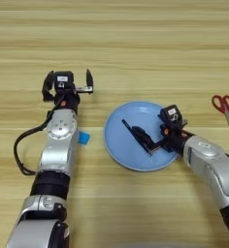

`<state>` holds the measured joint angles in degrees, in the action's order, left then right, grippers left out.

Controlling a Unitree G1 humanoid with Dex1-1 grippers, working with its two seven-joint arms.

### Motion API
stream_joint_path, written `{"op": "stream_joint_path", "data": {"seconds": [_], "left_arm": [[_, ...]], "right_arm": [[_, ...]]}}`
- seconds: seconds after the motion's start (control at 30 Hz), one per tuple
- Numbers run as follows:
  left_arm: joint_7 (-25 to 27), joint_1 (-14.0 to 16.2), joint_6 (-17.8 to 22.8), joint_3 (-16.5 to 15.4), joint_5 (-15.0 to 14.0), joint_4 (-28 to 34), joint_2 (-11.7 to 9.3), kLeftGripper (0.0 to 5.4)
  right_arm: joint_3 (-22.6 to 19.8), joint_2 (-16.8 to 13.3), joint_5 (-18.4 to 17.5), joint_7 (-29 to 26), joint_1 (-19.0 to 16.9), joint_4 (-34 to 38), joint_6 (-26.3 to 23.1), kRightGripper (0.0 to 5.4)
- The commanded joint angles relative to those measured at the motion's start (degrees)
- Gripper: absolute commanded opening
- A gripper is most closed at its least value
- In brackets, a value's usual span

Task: Move the objects on the table

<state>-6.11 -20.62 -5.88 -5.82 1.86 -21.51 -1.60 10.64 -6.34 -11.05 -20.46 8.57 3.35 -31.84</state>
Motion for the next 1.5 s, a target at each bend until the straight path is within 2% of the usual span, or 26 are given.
{"op": "stream_joint_path", "data": {"seconds": [0.03, 0.27, 0.73, 0.93, 1.2, 1.37, 1.5], "left_arm": [[-0.3, 0.4, 0.7, 0.2, 0.0, 0.5, 0.0, 5.4], [-0.3, 0.5, 0.8, 0.2, 0.0, 0.8, 0.0, 5.4], [-0.3, 0.6, 0.8, 0.3, 0.1, 1.0, 0.1, 5.4], [-0.4, 0.6, 0.8, 0.3, 0.1, 1.1, 0.1, 5.4], [-0.1, 0.6, 1.8, 0.2, 0.1, 2.2, -0.6, 5.4], [0.2, 0.6, 3.1, -0.3, -0.2, 2.9, -1.3, 5.4], [0.2, 0.7, 3.6, -0.8, -0.6, 3.2, -1.6, 5.4]], "right_arm": [[-1.0, 0.2, 0.2, 0.5, 1.4, -1.8, 0.4, 5.37], [-2.7, 0.5, 0.5, 1.7, 2.2, -3.5, 1.1, 5.37], [-4.8, -0.9, 3.6, 3.6, 4.2, -7.0, 7.3, 5.37], [-5.2, -0.9, 3.3, 3.4, 4.6, -7.4, 8.2, 5.37], [-3.3, -0.5, 1.6, -0.2, 2.6, -2.4, 8.9, 5.37], [-2.0, -1.1, 2.1, -1.5, 1.6, 1.7, 9.5, 5.37], [0.9, -1.8, 2.5, -3.2, 1.0, 5.9, 8.3, 5.37]]}}
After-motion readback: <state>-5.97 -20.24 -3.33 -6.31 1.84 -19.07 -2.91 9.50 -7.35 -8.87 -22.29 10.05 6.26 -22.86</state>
